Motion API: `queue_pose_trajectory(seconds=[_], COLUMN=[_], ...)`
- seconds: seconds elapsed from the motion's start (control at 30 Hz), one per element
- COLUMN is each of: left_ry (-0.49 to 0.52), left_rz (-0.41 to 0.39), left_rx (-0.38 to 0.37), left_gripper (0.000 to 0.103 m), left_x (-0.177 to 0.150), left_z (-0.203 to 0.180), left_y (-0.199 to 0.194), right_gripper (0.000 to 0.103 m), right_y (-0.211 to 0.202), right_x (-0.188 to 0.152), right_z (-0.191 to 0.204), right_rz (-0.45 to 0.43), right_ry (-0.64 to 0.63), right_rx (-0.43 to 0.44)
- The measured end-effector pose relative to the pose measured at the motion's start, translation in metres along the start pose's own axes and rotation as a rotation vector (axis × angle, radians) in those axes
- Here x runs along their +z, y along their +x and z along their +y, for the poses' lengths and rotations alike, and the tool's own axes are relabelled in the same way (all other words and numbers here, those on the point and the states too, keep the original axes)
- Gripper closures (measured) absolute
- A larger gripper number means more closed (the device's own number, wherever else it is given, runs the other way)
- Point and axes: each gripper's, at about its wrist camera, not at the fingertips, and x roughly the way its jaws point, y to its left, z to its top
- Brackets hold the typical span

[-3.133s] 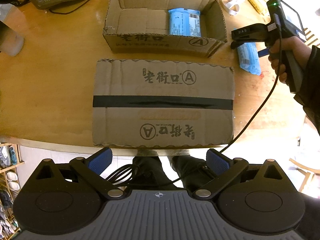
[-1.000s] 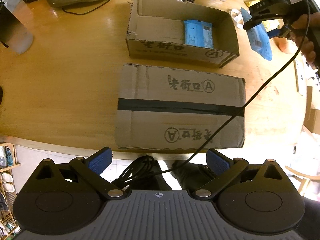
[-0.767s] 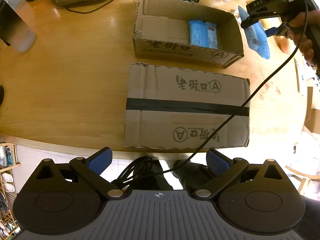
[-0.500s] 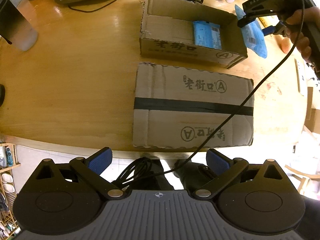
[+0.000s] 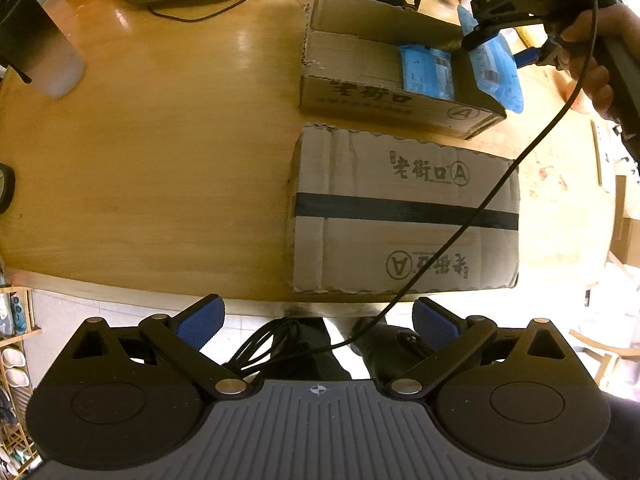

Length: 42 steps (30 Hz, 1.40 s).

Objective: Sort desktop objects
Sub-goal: 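Carry the packet over the box beside the first packet with the right gripper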

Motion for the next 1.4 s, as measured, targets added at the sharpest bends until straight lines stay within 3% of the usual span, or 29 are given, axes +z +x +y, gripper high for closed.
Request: queue_pose_trajectory(seconds=[0.5, 1.4], left_ry=[0.059, 0.029], left_rz=[0.008, 0.009], left_rx=[-0.007, -0.004], left_gripper=[0.0, 0.0], left_x=[-0.002, 0.003], left_z=[0.02, 0.053], left_y=[-0.001, -0.001], right_gripper=[0.046, 0.046], right_y=[0.007, 0.019], right_x=[-0.003, 0.0], right_z=[0.026, 0.084], right_rz=[0.007, 0.007], right_ry=[0.007, -0.001], right_rx=[0.013, 0.037])
